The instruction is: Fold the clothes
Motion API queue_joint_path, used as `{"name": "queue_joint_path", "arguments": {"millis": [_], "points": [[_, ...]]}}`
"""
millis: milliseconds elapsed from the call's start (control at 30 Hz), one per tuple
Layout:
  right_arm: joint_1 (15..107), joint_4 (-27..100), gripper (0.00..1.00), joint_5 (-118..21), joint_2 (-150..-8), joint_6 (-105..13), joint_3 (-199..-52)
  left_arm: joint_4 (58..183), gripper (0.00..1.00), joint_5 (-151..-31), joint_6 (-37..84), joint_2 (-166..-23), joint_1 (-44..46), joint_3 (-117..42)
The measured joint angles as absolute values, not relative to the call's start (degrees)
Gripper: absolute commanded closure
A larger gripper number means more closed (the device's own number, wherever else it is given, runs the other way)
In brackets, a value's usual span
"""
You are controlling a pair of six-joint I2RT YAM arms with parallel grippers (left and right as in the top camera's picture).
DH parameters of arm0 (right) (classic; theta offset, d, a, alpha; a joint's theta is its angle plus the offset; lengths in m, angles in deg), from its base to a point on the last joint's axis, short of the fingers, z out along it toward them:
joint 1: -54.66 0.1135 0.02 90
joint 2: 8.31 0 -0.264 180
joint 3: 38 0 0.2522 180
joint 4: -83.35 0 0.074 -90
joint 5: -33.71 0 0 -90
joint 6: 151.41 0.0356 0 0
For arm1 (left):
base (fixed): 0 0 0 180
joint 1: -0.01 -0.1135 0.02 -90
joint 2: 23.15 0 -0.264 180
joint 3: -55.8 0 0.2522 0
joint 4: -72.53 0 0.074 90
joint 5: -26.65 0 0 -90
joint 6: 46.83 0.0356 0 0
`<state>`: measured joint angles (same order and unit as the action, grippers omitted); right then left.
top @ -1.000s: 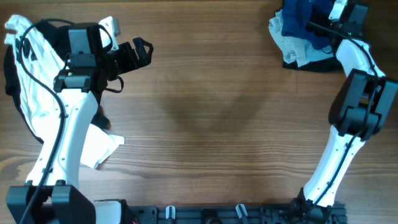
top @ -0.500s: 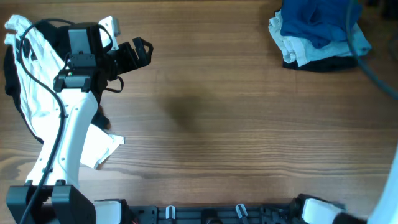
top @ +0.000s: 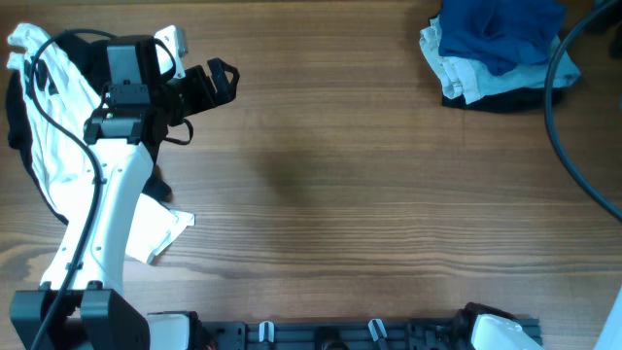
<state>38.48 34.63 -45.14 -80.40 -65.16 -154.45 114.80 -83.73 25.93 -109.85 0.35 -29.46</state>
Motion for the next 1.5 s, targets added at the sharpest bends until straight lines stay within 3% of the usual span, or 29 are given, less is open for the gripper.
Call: {"name": "queue_joint_path", "arguments": {"millis": [100,200,333,433,633,767,1033,1500], "points": [[38.89,25.25,0.00,-45.18,-80.40,-65.12,-153.91,114.80,0.00,-83.71,25.93,-109.85,0.35,-29.46],[41.32,26.82,0.00,-46.08,-79.31,-65.14,-150.08,114.78,0.00,-83.71,25.96,-109.85,0.37,-29.46],[48.35,51.13,0.00,-46.67,-66.61,-64.92,-124.84,114.76,0.00,-83.53,25.93,-109.85,0.37,-29.46],[51.37,60.00,0.00,-46.21,-56.91,-64.68,-108.88,114.67,0.00,-83.55,25.96,-109.85,0.37,-29.46],[54.69,71.76,0.00,-45.66,-34.35,-64.68,-78.04,114.80,0.00,-83.31,25.93,-109.96,0.37,-29.46],[54.74,74.14,0.00,-45.62,-22.63,-64.66,-65.17,114.76,0.00,-83.31,25.93,-109.96,0.37,-29.46],[54.74,74.32,0.00,-45.81,-13.02,-64.68,-54.63,114.78,0.00,-83.31,25.96,-109.96,0.37,-29.46],[54.74,70.25,0.00,-45.84,-9.46,-64.68,-52.16,114.78,0.00,-83.29,25.96,-109.96,0.37,-29.46]]}}
